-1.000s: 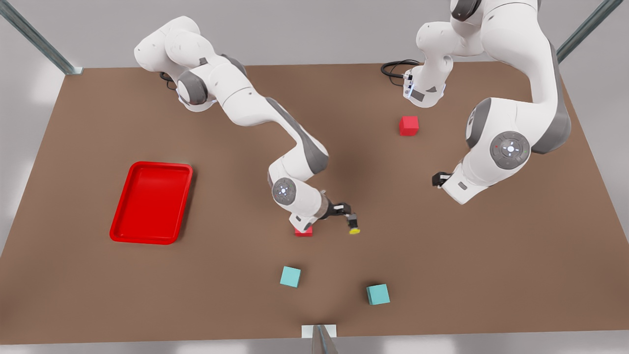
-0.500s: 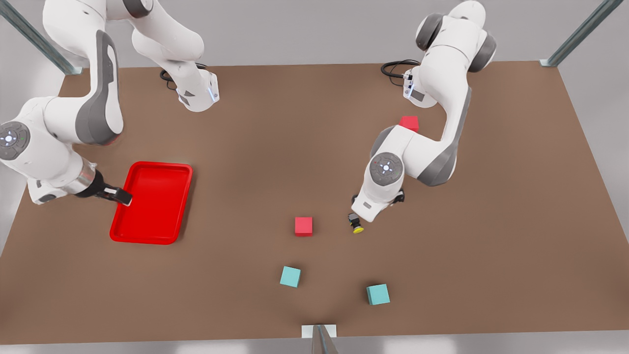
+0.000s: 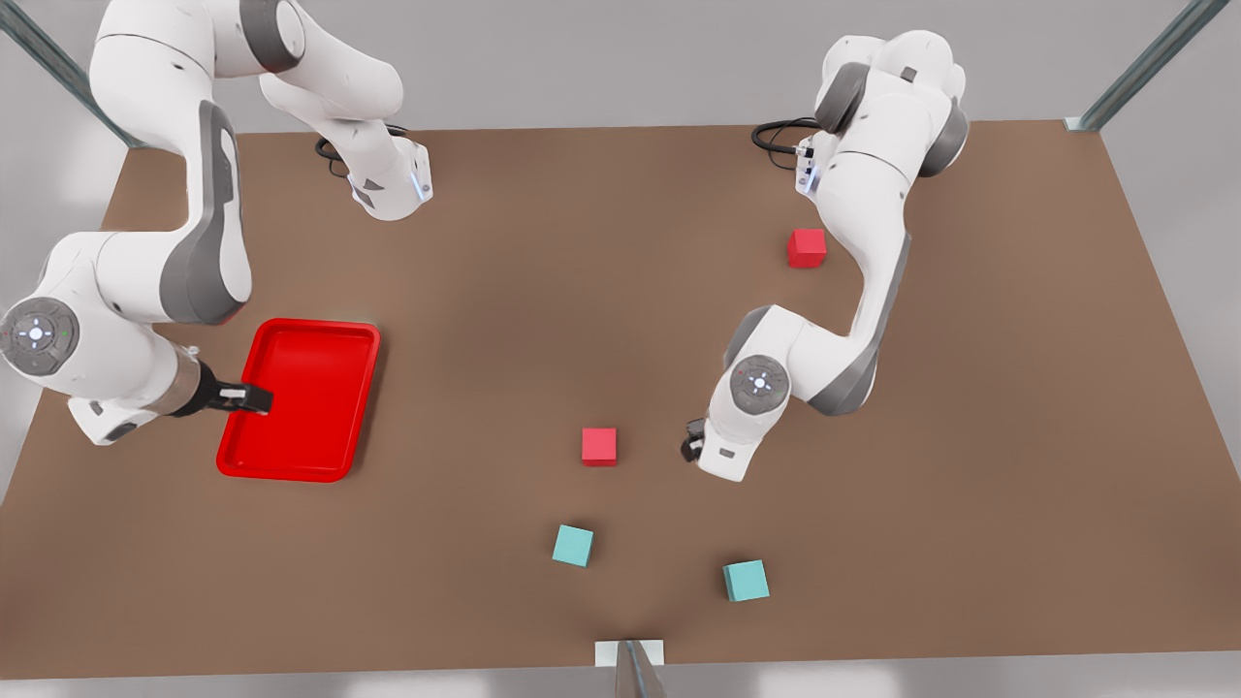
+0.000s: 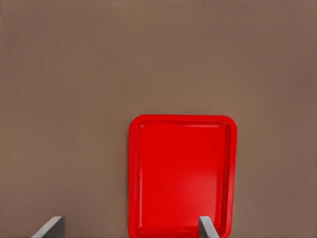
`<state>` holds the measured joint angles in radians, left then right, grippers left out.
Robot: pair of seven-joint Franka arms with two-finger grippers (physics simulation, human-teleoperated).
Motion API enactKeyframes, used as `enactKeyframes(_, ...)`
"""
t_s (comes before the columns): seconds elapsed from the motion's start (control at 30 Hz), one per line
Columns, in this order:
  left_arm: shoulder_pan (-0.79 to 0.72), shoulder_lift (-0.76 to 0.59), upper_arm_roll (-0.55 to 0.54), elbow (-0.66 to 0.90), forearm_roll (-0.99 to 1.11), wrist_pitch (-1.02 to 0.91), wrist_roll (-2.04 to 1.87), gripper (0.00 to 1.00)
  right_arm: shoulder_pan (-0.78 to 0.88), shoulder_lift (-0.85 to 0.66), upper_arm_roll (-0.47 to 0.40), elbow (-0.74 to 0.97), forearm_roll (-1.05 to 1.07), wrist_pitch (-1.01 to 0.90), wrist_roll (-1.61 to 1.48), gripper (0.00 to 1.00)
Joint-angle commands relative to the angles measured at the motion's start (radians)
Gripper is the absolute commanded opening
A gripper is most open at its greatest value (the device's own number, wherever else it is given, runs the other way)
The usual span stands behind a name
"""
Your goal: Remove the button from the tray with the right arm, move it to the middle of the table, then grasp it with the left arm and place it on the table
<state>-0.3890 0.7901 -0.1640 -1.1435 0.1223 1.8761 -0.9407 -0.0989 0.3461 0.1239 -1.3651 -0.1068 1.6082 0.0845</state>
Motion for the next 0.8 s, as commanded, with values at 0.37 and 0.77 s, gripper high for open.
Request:
enactKeyframes(0.37, -0.022, -0.002, -0.014, -0.217, 0.039, 0.255, 0.152, 1.0, 0.015, 0.01, 0.005, -0.005, -0.014, 0.044, -0.095, 1.0)
enactKeyframes(0.77, -0.024, 0.008, -0.012, -0.308, 0.046, 0.347, 0.14, 1.0, 0.008, 0.011, 0.005, -0.005, 0.007, 0.053, -0.098, 1.0)
